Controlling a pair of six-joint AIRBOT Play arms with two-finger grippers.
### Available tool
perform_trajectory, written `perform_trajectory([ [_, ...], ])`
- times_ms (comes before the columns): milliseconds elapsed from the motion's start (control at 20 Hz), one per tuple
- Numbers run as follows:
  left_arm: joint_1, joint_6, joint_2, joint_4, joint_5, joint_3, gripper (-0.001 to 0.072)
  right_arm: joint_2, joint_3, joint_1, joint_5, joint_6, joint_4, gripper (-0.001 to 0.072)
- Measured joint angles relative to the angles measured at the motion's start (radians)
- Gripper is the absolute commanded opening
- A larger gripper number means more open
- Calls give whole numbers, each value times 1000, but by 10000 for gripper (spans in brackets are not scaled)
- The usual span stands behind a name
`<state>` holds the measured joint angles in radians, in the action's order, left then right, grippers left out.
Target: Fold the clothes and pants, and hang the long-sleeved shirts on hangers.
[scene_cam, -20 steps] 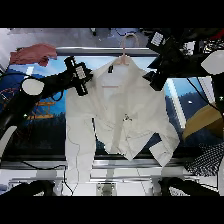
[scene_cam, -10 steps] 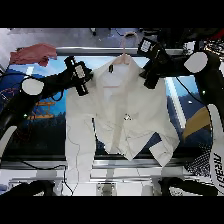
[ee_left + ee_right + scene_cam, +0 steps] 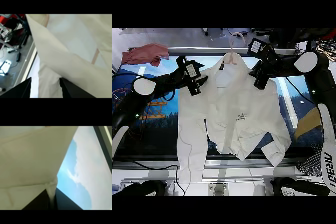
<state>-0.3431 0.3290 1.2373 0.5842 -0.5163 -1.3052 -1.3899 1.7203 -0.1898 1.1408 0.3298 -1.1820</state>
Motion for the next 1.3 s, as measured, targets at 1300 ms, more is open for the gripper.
perform_trajectory([
  [1300, 366, -102, -129, -178, 286, 0, 552, 0, 227, 304, -277, -31, 343, 51],
])
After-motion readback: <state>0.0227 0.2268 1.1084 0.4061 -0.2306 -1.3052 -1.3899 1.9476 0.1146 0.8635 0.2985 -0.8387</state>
